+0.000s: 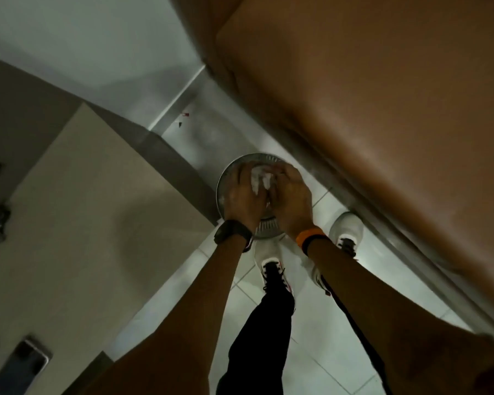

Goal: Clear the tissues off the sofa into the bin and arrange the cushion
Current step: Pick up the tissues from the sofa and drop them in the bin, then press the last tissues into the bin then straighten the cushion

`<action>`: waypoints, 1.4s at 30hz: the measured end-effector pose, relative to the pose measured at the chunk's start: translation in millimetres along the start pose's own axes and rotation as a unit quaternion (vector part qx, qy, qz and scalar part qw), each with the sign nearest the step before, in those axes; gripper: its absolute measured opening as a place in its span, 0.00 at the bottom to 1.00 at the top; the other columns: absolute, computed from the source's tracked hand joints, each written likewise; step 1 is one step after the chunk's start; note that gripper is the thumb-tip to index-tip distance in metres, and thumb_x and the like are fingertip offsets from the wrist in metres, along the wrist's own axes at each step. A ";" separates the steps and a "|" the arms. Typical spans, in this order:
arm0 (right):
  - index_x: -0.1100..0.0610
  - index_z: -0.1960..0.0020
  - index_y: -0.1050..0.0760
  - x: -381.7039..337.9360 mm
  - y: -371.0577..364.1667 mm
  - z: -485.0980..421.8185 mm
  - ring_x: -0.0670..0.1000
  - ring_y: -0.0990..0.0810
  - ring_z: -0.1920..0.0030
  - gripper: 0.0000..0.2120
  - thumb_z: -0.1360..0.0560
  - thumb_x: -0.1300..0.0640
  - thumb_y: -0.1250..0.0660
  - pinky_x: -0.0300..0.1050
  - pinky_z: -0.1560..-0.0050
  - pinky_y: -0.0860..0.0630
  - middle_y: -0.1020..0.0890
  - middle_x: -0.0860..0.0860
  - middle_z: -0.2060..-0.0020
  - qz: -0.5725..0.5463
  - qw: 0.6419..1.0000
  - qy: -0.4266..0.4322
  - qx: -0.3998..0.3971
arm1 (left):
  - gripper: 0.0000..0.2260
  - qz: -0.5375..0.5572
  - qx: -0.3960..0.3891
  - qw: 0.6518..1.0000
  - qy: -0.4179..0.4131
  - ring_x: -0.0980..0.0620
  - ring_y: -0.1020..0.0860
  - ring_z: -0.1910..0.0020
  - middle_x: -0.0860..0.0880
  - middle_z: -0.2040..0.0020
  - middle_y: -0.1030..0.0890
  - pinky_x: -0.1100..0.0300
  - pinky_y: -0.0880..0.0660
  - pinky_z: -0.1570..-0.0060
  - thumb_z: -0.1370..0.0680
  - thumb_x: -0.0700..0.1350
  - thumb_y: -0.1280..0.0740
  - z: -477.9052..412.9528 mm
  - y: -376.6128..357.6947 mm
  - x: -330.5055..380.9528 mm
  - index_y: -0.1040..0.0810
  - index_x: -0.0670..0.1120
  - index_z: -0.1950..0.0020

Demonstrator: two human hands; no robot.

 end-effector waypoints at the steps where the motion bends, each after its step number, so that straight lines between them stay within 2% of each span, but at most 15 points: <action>1: 0.61 0.36 0.22 -7.8 26.7 -2.7 0.59 0.22 0.37 0.14 0.21 0.65 0.34 0.58 0.37 0.21 0.22 0.58 0.35 0.001 0.999 0.028 0.036 | 0.23 -0.052 0.041 0.996 -0.064 0.44 0.30 0.30 0.45 0.29 0.28 0.45 0.31 0.30 0.23 0.51 0.33 0.8 15.6 24.0 0.32 0.49 0.29; 4: 0.53 0.33 0.26 -23.6 113.8 -23.1 0.56 0.27 0.34 0.19 0.23 0.54 0.31 0.55 0.37 0.28 0.24 0.53 0.33 0.092 0.982 0.094 0.135 | 0.27 -0.142 0.130 0.959 -0.209 0.44 0.33 0.29 0.46 0.29 0.30 0.41 0.34 0.31 0.25 0.58 0.37 -3.8 49.4 100.2 0.34 0.52 0.28; 8: 0.48 0.29 0.33 -14.9 241.0 -75.8 0.59 0.33 0.29 0.31 0.27 0.39 0.29 0.57 0.35 0.35 0.33 0.54 0.27 0.126 0.955 0.064 0.260 | 0.32 -0.122 0.167 0.942 -0.263 0.42 0.35 0.26 0.44 0.27 0.30 0.37 0.36 0.32 0.27 0.59 0.34 -54.5 81.3 214.4 0.37 0.50 0.26; 13: 0.54 0.24 0.38 28.2 399.2 -149.5 0.61 0.38 0.24 0.41 0.27 0.33 0.31 0.63 0.25 0.37 0.37 0.59 0.23 0.033 0.917 -0.025 0.396 | 0.37 -0.008 0.147 0.913 -0.380 0.42 0.40 0.23 0.41 0.23 0.38 0.40 0.35 0.28 0.25 0.62 0.32 -128.6 105.3 371.1 0.40 0.46 0.23; 17: 0.59 0.20 0.46 75.3 480.5 -194.6 0.61 0.38 0.24 0.52 0.30 0.36 0.24 0.61 0.24 0.36 0.39 0.61 0.23 -0.079 0.894 -0.093 0.430 | 0.50 0.114 0.104 0.930 -0.334 0.44 0.43 0.22 0.41 0.21 0.46 0.47 0.36 0.25 0.33 0.62 0.24 -194.0 118.7 446.3 0.47 0.48 0.21; 21: 0.56 0.22 0.43 115.4 496.0 -237.1 0.54 0.28 0.28 0.54 0.38 0.48 0.15 0.59 0.26 0.29 0.29 0.54 0.27 -0.271 0.913 -0.098 0.288 | 0.57 0.351 0.046 0.915 -0.194 0.48 0.37 0.24 0.45 0.22 0.41 0.42 0.32 0.28 0.36 0.50 0.18 -256.0 117.2 464.9 0.55 0.49 0.20; 23: 0.51 0.31 0.34 121.4 492.2 -239.5 0.46 0.21 0.40 0.42 0.37 0.53 0.15 0.58 0.31 0.23 0.22 0.46 0.38 -0.288 0.920 -0.096 0.249 | 0.54 0.346 0.021 0.919 -0.186 0.50 0.34 0.26 0.48 0.23 0.37 0.43 0.31 0.28 0.35 0.50 0.19 -266.5 112.0 470.3 0.53 0.49 0.21; 25: 0.51 0.29 0.37 124.2 490.9 -233.5 0.45 0.22 0.38 0.44 0.37 0.55 0.15 0.54 0.31 0.24 0.24 0.45 0.36 -0.291 0.919 -0.087 0.252 | 0.51 0.332 0.011 0.919 -0.212 0.52 0.32 0.27 0.48 0.24 0.34 0.46 0.30 0.28 0.34 0.48 0.19 -266.7 107.9 477.7 0.49 0.49 0.22; 27: 0.58 0.26 0.41 127.7 493.7 -216.7 0.49 0.23 0.32 0.49 0.37 0.57 0.15 0.53 0.31 0.23 0.25 0.51 0.32 -0.311 0.904 -0.077 0.282 | 0.50 0.322 0.015 0.915 -0.245 0.61 0.30 0.30 0.50 0.25 0.33 0.60 0.27 0.32 0.34 0.49 0.19 -262.9 106.0 485.2 0.48 0.48 0.22; 30: 0.55 0.28 0.42 149.0 500.9 -175.7 0.47 0.21 0.33 0.46 0.35 0.57 0.16 0.44 0.35 0.20 0.24 0.53 0.33 -0.339 0.870 -0.079 0.349 | 0.49 0.276 -0.021 0.914 -0.295 0.76 0.33 0.35 0.66 0.30 0.34 0.80 0.31 0.42 0.35 0.55 0.20 -253.7 87.1 513.5 0.47 0.59 0.23; 32: 0.53 0.28 0.42 161.5 505.0 -155.6 0.47 0.21 0.34 0.45 0.34 0.55 0.17 0.44 0.35 0.20 0.23 0.53 0.33 -0.327 0.866 -0.090 0.368 | 0.46 0.241 -0.062 0.919 -0.306 0.72 0.31 0.35 0.68 0.31 0.34 0.81 0.32 0.42 0.34 0.52 0.19 -252.6 62.1 531.3 0.46 0.62 0.25; 34: 0.59 0.26 0.43 178.3 503.8 -152.9 0.51 0.22 0.32 0.46 0.33 0.58 0.17 0.51 0.31 0.23 0.24 0.56 0.32 -0.317 0.869 -0.116 0.363 | 0.46 0.221 -0.080 0.928 -0.290 0.60 0.31 0.31 0.56 0.28 0.32 0.81 0.33 0.41 0.32 0.46 0.20 -259.0 39.2 538.1 0.44 0.51 0.23; 37: 0.63 0.25 0.44 195.2 500.3 -161.4 0.53 0.24 0.31 0.47 0.33 0.61 0.18 0.53 0.30 0.23 0.26 0.57 0.30 -0.329 0.867 -0.128 0.352 | 0.42 0.226 -0.086 0.929 -0.282 0.65 0.30 0.36 0.57 0.32 0.30 0.83 0.33 0.44 0.32 0.44 0.20 -261.7 25.4 536.7 0.42 0.50 0.25; 40: 0.58 0.23 0.45 209.3 491.6 -151.1 0.50 0.24 0.31 0.50 0.34 0.59 0.17 0.49 0.31 0.22 0.27 0.56 0.29 -0.342 0.849 -0.134 0.380 | 0.47 0.224 -0.050 0.925 -0.304 0.60 0.33 0.31 0.50 0.26 0.35 0.82 0.35 0.39 0.32 0.45 0.20 -242.9 23.6 528.2 0.48 0.45 0.22; 42: 0.53 0.21 0.48 221.5 477.0 -131.1 0.53 0.28 0.28 0.53 0.34 0.54 0.17 0.56 0.29 0.25 0.31 0.55 0.26 -0.311 0.845 -0.171 0.400 | 0.54 0.212 -0.030 0.943 -0.255 0.55 0.39 0.25 0.49 0.21 0.43 0.71 0.37 0.29 0.33 0.54 0.20 -226.4 4.7 502.9 0.55 0.47 0.20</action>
Point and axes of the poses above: each hand's wrist, its own z-axis away from the middle knuckle, its own y-axis out of the back of the hand, x = y × z, the point moved 9 cm from there along -z, towards the middle knuckle
